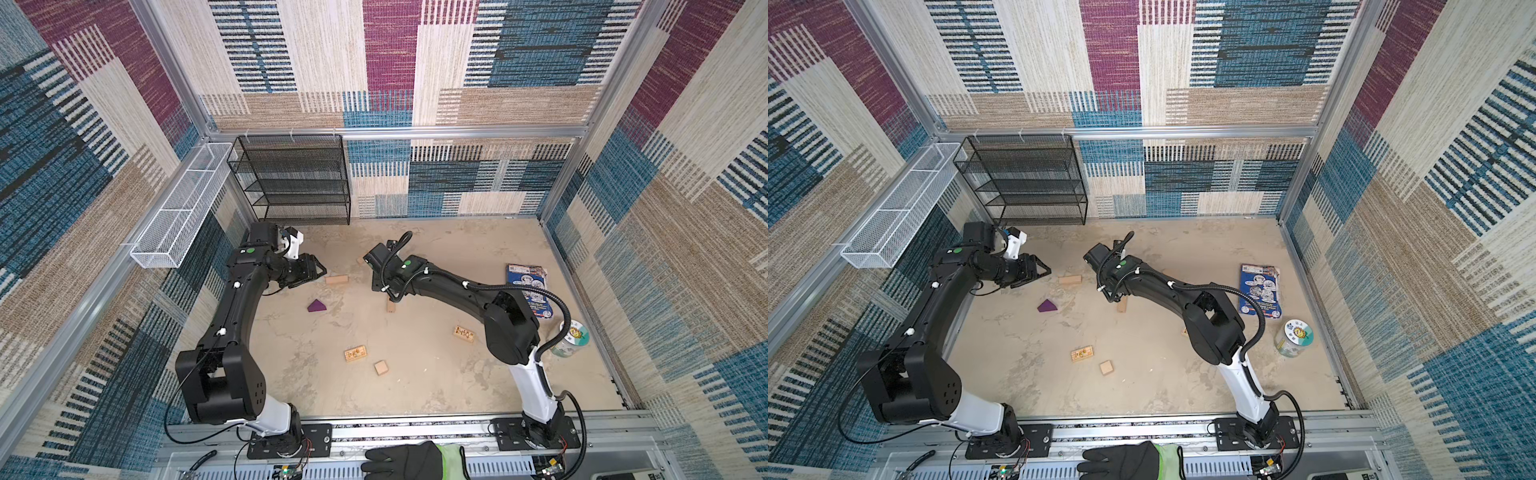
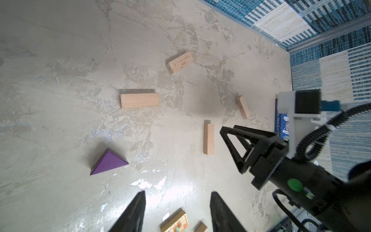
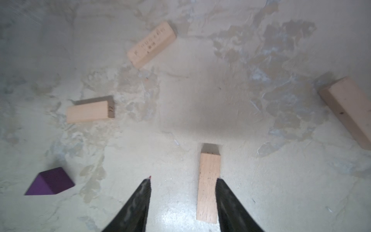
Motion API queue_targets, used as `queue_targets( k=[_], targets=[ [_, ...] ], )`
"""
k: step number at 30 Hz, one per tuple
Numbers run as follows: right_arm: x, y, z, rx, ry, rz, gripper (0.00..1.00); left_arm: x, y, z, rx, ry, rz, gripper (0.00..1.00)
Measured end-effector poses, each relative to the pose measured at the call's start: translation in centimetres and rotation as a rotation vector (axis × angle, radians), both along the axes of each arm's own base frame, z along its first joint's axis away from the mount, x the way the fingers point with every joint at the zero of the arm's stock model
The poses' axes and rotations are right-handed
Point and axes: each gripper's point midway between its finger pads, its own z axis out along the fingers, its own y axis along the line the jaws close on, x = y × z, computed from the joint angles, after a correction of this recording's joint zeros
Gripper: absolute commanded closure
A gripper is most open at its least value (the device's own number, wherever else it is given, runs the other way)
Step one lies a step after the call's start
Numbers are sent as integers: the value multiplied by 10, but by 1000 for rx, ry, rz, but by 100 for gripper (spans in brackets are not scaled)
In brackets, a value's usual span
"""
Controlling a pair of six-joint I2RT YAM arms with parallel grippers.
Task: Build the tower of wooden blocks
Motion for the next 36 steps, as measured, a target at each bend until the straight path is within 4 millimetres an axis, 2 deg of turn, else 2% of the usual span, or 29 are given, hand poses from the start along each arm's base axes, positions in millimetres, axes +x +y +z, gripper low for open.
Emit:
queue_targets(
  k=[6, 11, 13, 16, 17, 19, 23, 26, 28, 29, 32, 33, 36],
  targets=[
    [-1, -20, 57, -14, -163, 37, 49, -5, -2, 14, 22, -46, -2, 45],
    [1, -42, 92, -84, -323, 64, 54, -10, -30, 28, 34, -88, -78, 45],
    [2, -52, 101, -126, -379, 63, 47, -11, -46, 34, 44, -110, -120, 44],
    [9, -65, 113, -187, -439, 59, 14, -12, -72, 46, 45, -145, -189, 44],
    [13, -69, 116, -192, -449, 58, 7, -10, -80, 49, 50, -157, -209, 43],
    [24, -82, 118, -190, -445, 65, 0, -6, -98, 56, 53, -176, -249, 43],
    [41, -123, 108, -107, -396, 65, 0, 11, -123, 67, 42, -211, -302, 43],
    [39, -145, 97, -43, -353, 84, 0, 31, -133, 71, 39, -230, -312, 43],
    [39, -142, 97, -11, -345, 110, 0, 45, -137, 70, 42, -231, -315, 43],
    [39, -138, 97, 1, -341, 130, 4, 53, -139, 68, 45, -234, -318, 43],
    [44, -132, 95, 4, -338, 151, 26, 79, -146, 64, 59, -242, -326, 38],
    [44, -131, 94, 5, -334, 153, 30, 88, -146, 61, 72, -241, -322, 38],
    [46, -135, 86, 3, -313, 136, 28, 112, -147, 48, 111, -213, -303, 38]
  ],
)
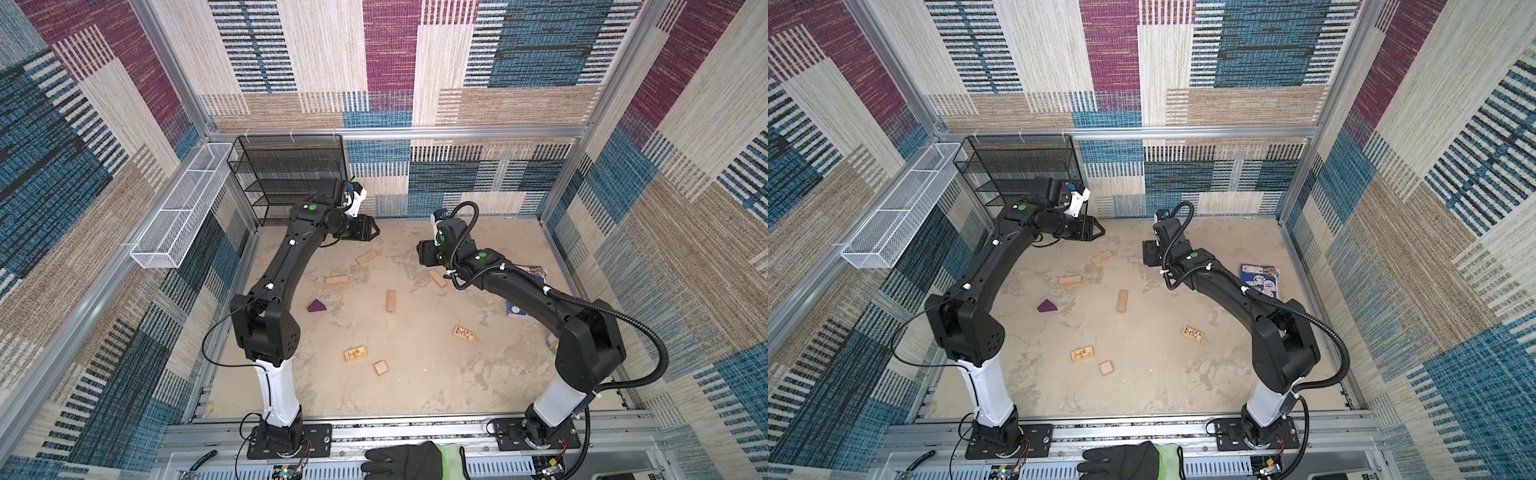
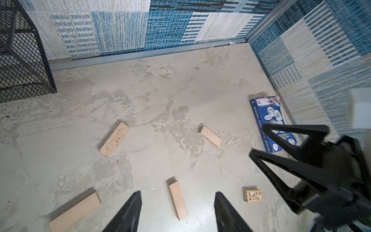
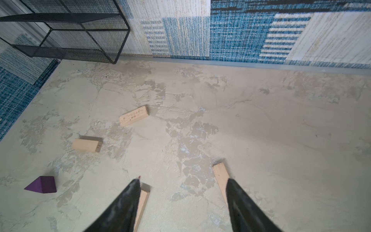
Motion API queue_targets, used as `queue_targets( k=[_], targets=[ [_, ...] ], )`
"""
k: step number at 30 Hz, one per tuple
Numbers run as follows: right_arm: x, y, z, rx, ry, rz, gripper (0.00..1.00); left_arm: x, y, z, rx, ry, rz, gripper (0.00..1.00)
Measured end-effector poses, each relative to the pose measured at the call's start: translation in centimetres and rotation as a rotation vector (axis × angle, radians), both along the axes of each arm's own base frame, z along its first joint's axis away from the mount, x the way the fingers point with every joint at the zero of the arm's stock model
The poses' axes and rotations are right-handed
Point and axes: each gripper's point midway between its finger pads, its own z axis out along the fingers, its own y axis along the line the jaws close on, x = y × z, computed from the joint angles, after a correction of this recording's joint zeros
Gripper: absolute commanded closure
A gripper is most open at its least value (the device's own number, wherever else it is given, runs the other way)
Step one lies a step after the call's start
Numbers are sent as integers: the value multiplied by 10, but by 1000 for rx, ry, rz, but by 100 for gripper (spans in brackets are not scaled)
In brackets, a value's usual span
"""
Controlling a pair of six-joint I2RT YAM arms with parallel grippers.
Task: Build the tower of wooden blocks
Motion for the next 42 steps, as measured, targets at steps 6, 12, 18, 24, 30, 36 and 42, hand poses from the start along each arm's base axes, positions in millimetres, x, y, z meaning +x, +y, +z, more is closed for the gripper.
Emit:
queue_targets(
  k=[6, 12, 18, 24, 30, 36, 42],
  targets=[
    [10, -32, -46, 15, 138, -157, 0, -6, -2, -32, 65, 92, 7, 36],
    [4, -53, -77, 95, 277, -356, 0, -20, -7, -47, 102, 139, -16, 34],
    [1, -51, -104, 193, 409, -516, 0, -37, -6, -35, 114, 121, -30, 21],
    [-1, -50, -119, 261, 474, -646, 0, -52, -12, -16, 182, 37, -72, 21],
    [18, -40, -126, 262, 496, -721, 0, -54, -13, -14, 184, 28, -81, 20],
    [14, -30, -141, 211, 539, -763, 0, -58, -16, -3, 160, 12, -93, 21],
    [13, -29, -156, 169, 571, -809, 0, -59, -17, -2, 154, 12, -97, 20]
  ],
)
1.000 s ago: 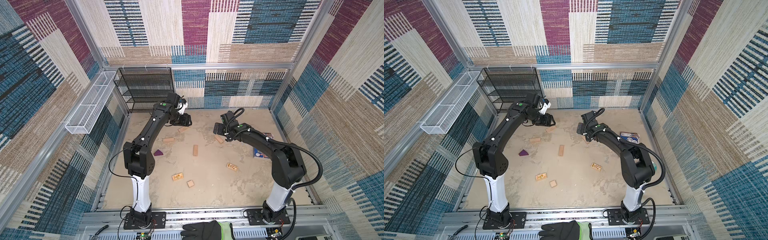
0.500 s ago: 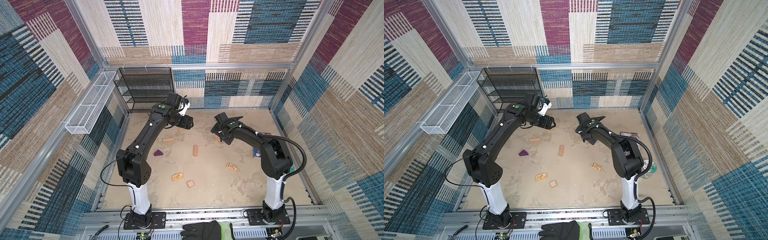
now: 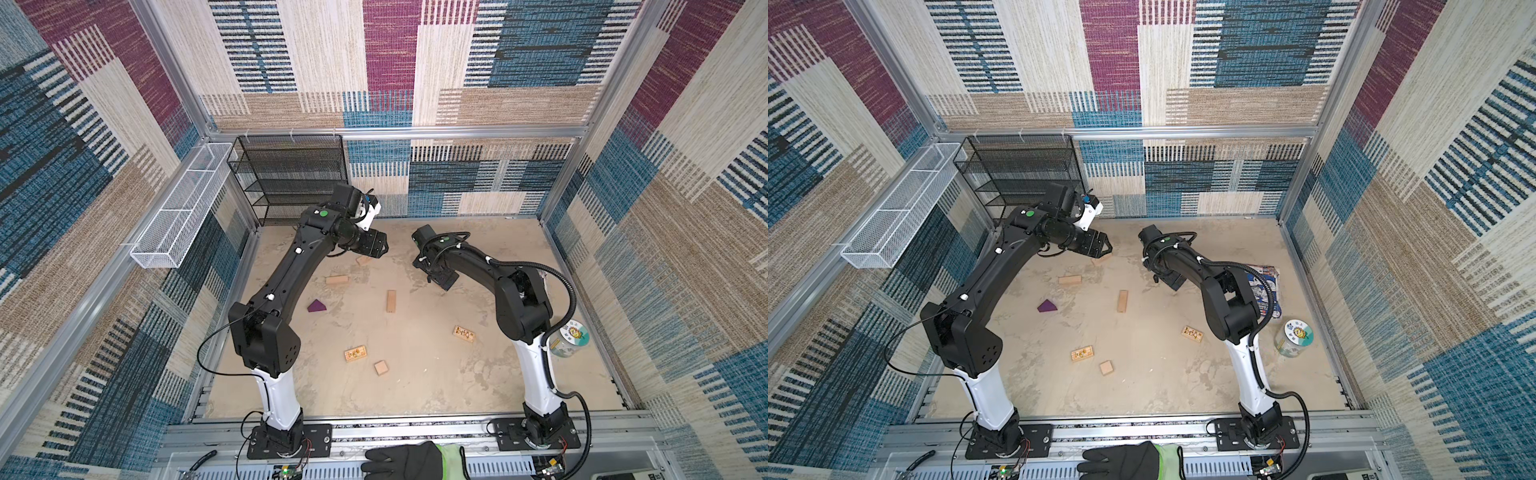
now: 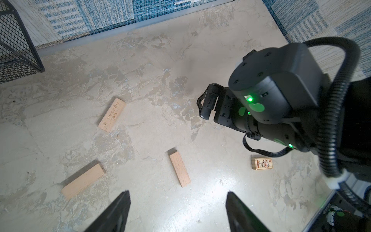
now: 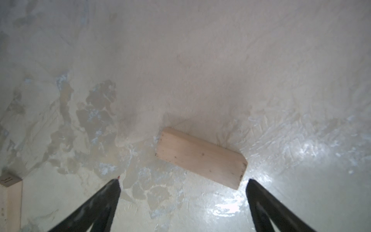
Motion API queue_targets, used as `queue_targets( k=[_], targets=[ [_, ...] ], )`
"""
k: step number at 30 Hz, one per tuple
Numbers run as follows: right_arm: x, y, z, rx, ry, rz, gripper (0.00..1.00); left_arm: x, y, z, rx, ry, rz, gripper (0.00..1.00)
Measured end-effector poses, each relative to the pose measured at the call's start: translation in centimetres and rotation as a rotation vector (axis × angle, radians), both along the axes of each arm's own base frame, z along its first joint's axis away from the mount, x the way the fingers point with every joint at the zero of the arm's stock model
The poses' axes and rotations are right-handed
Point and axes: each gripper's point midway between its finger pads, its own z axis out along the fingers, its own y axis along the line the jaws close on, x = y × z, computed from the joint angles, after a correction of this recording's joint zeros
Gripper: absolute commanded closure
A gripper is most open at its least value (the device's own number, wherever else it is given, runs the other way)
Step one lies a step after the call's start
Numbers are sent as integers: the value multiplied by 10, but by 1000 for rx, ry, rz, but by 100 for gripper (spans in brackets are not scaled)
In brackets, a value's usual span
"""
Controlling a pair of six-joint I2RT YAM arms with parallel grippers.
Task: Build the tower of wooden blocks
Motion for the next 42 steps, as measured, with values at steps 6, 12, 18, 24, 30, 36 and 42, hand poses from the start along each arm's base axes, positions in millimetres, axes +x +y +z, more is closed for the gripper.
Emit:
queue_targets(
  k=[6, 12, 18, 24, 30, 36, 42],
  targets=[
    [0, -2, -7, -37, 19, -12, 0, -1, -1, 0, -6, 4, -5, 21],
    [6, -4, -11, -69, 17, -19, 2, -2, -4, -1, -18, 13, -15, 21],
    [8, -7, -15, -85, 18, -21, 8, -1, -5, -4, -16, 18, -15, 21],
    [7, -9, -19, -99, 28, -6, 17, -1, -5, -4, -16, 20, -15, 21],
    [4, -11, -24, -112, 41, 2, 14, -1, -5, -5, -17, 21, -15, 21],
    [-1, -14, -26, -125, 52, 24, 27, -1, -6, -6, -23, 28, -16, 22],
    [-8, -17, -23, -129, 50, 42, 42, -1, -9, -8, -35, 40, -23, 22]
  ],
)
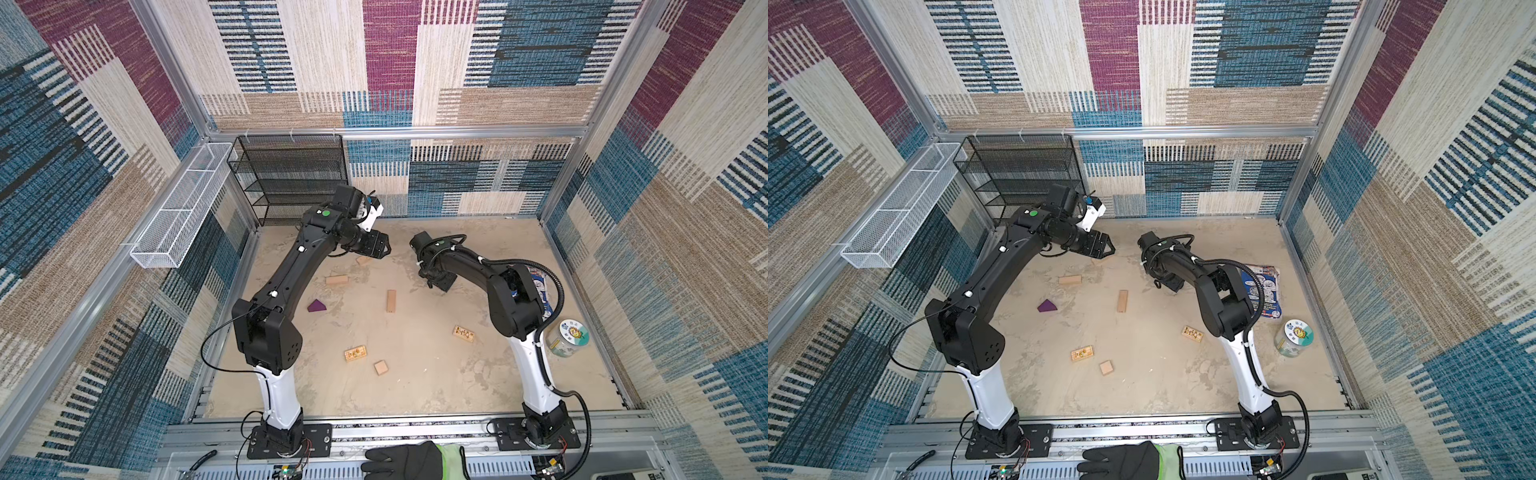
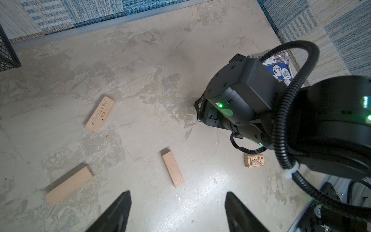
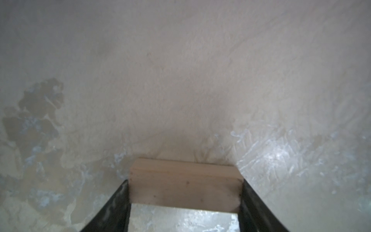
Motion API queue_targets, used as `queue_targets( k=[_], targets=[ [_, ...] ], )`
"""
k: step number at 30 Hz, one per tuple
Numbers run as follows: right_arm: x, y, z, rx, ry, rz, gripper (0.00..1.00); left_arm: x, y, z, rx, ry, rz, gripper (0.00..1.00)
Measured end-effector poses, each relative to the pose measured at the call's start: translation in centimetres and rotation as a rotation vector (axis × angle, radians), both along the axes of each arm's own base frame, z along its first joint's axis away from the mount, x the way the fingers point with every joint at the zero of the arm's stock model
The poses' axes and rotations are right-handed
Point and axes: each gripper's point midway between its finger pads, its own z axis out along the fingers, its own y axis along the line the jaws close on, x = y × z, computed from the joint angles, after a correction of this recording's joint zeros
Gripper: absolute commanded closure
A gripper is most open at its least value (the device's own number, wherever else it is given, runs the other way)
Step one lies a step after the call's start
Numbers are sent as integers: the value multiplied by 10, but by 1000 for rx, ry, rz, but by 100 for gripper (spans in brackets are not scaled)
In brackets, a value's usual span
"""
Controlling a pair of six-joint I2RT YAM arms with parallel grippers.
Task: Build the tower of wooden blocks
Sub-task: 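Grasp the flat wooden block with the right gripper and lift it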
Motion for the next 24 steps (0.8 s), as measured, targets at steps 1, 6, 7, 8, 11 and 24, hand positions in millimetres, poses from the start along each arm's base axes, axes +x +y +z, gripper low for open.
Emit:
queue_targets(
  k=[1, 6, 7, 8, 11, 24],
  targets=[
    [-1, -1, 1, 1, -3, 1, 45, 0, 0, 0, 0, 0, 0, 22],
    [-4, -2, 12, 11, -45, 60, 51, 0, 0, 3, -4, -4, 3, 22],
    [-5, -2, 15, 14, -59, 80, 55, 0, 0, 4, -5, -6, 3, 22],
    [-8, -3, 19, 21, -76, 102, 55, -1, 0, 5, -6, -10, 3, 22],
    [-17, -2, 33, 28, -130, 185, 55, -3, 2, 13, -10, -27, 5, 22],
    [-22, 89, 103, 0, -368, 807, 55, -5, 25, 39, 65, -132, 64, 22]
  ],
)
